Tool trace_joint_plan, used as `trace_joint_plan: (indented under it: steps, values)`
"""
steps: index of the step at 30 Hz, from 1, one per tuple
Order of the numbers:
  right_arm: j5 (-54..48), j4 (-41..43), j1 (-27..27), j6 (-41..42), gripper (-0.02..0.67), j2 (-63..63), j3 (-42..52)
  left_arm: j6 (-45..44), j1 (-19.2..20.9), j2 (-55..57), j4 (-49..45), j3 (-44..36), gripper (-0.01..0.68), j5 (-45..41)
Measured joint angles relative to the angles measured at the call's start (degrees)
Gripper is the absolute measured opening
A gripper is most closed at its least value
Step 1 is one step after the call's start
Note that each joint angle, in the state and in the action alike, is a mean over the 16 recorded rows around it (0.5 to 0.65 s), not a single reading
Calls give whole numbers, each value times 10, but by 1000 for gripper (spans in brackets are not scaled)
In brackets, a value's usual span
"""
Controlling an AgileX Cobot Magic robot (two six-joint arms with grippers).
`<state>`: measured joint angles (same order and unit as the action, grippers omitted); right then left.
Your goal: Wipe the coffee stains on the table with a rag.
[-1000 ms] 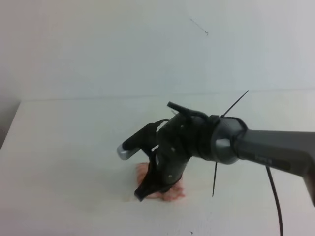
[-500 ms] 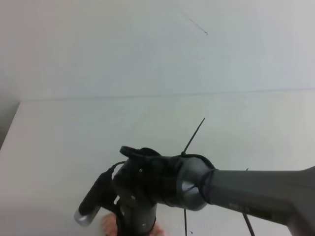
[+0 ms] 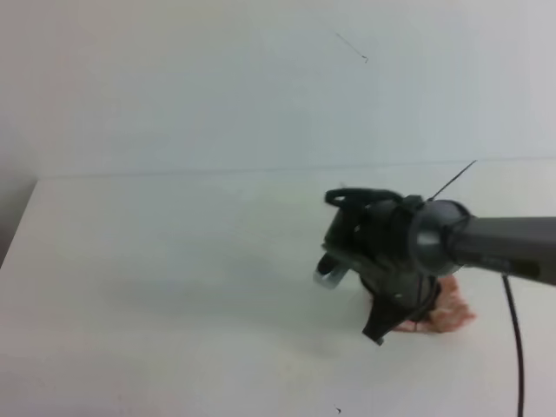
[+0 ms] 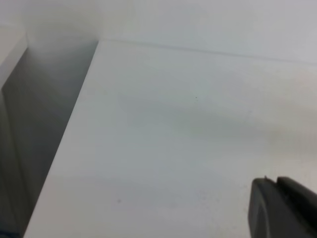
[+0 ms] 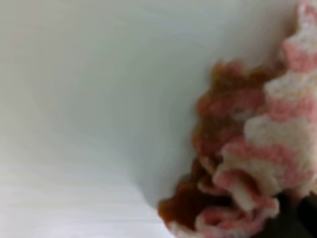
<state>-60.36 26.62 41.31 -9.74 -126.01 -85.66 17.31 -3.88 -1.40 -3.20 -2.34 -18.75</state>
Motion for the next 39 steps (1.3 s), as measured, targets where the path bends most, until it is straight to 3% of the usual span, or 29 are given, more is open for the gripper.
trace_joint_plan:
  steps: [7,14,19,23,29,39]
  values:
    - [45,-140,-72,31,-3,11,11,0,0,-1,0,-2,-3,-1]
    - [152,-345,-70,124,-3,38,12,0,0,-1,0,0,-3,-1]
    - [216,-421,-62,170,-3,66,10,0,0,-1,0,0,-3,-1]
    - [229,-406,-66,164,-3,91,8,0,0,-1,0,0,-3,-1]
    - [192,-307,-81,125,19,115,5,0,0,-1,1,-2,-3,-1]
    - [118,-225,-92,86,216,136,1,0,0,-1,1,-2,-3,-1]
